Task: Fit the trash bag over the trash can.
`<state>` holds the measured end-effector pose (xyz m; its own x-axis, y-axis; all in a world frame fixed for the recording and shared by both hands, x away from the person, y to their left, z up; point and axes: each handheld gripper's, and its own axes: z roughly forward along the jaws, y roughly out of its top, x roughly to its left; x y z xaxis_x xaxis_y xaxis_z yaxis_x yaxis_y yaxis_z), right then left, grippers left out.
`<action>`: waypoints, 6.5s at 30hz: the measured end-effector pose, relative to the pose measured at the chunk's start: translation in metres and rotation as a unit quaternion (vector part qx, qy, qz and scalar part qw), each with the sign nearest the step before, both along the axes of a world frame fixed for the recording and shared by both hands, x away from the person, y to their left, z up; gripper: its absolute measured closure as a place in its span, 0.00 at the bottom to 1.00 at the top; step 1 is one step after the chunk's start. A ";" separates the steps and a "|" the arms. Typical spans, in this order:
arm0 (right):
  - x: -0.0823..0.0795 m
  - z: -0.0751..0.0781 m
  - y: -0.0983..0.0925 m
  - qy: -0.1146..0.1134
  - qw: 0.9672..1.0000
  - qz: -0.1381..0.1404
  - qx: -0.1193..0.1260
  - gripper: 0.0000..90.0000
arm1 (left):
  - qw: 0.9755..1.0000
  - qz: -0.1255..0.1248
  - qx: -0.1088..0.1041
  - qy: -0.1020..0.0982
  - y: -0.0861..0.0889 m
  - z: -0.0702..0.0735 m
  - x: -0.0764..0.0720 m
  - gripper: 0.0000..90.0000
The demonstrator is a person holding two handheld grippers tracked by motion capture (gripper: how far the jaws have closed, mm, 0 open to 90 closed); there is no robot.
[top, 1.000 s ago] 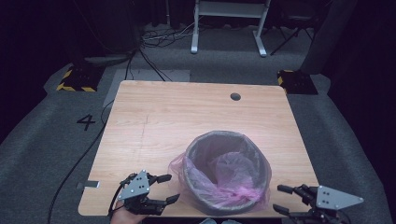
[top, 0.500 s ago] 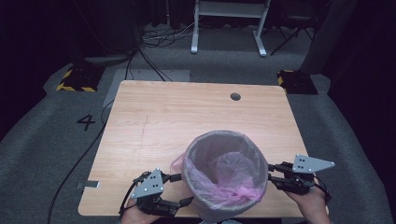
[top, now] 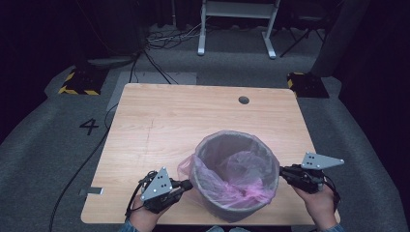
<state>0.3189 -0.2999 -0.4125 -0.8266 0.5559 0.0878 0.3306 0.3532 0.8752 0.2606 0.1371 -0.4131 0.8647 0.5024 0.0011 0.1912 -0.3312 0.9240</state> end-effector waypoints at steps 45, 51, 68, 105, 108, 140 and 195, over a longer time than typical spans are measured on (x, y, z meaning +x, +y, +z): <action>-0.012 -0.002 0.006 -0.026 0.997 0.064 -0.033 0.95 | 0.998 0.038 0.036 0.026 0.014 -0.007 0.043 0.79; 0.009 -0.019 0.013 0.012 0.998 0.030 -0.060 1.00 | 0.995 0.038 0.075 0.056 -0.001 -0.026 0.059 1.00; 0.009 -0.073 0.020 0.106 0.984 0.045 -0.134 1.00 | 0.982 0.001 0.162 0.097 -0.007 -0.056 0.053 1.00; -0.022 -0.064 0.036 0.051 0.989 0.059 -0.127 0.98 | 0.989 -0.131 -0.001 0.071 -0.010 -0.023 0.015 0.37; -0.024 -0.060 0.036 0.051 0.990 0.057 -0.121 0.99 | 0.992 -0.113 0.000 0.062 -0.018 -0.015 0.007 0.34; -0.050 -0.021 0.007 0.025 0.999 -0.007 -0.032 0.55 | 0.996 0.047 0.036 0.060 -0.055 -0.017 -0.014 0.22; 0.001 -0.032 0.008 0.045 0.997 -0.010 -0.055 1.00 | 0.984 0.089 0.122 0.094 -0.043 -0.057 0.071 1.00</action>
